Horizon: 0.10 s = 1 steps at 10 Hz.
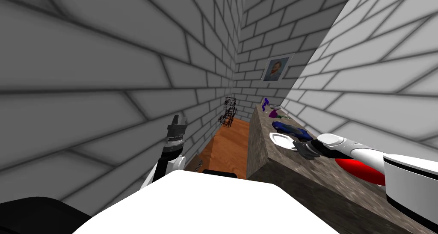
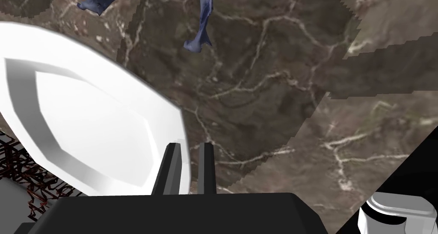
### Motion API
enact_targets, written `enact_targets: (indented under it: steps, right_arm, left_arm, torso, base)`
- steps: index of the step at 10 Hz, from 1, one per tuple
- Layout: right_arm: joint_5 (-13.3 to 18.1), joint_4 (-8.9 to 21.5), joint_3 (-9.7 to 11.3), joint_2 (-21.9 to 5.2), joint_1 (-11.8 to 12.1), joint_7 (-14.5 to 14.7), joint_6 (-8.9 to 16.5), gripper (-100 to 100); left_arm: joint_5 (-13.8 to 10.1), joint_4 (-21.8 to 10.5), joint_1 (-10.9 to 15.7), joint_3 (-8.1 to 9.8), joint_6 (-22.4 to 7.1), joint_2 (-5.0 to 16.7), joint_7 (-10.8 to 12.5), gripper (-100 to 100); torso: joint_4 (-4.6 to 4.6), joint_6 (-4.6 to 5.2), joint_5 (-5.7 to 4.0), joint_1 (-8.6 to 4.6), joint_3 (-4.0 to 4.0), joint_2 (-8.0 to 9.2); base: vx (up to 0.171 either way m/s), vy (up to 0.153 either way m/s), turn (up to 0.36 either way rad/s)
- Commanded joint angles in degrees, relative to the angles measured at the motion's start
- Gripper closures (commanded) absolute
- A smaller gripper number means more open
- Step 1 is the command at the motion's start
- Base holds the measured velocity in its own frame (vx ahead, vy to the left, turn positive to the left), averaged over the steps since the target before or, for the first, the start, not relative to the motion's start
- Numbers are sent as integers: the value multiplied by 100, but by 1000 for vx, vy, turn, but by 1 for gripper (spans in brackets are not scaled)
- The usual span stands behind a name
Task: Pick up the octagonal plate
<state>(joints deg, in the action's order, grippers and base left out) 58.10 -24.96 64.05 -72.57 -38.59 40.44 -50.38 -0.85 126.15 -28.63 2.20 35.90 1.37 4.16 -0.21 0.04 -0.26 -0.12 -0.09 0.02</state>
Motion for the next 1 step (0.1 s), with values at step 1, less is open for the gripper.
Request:
enact_targets:
  steps: [1]
  right_arm:
    - [0, 0, 0, 0, 0, 0, 0, 0]
  left_arm:
    - [0, 0, 0, 0, 0, 0, 0, 0]
  torso:
    - [0, 0, 0, 0, 0, 0]
  base:
    - [0, 0, 0]
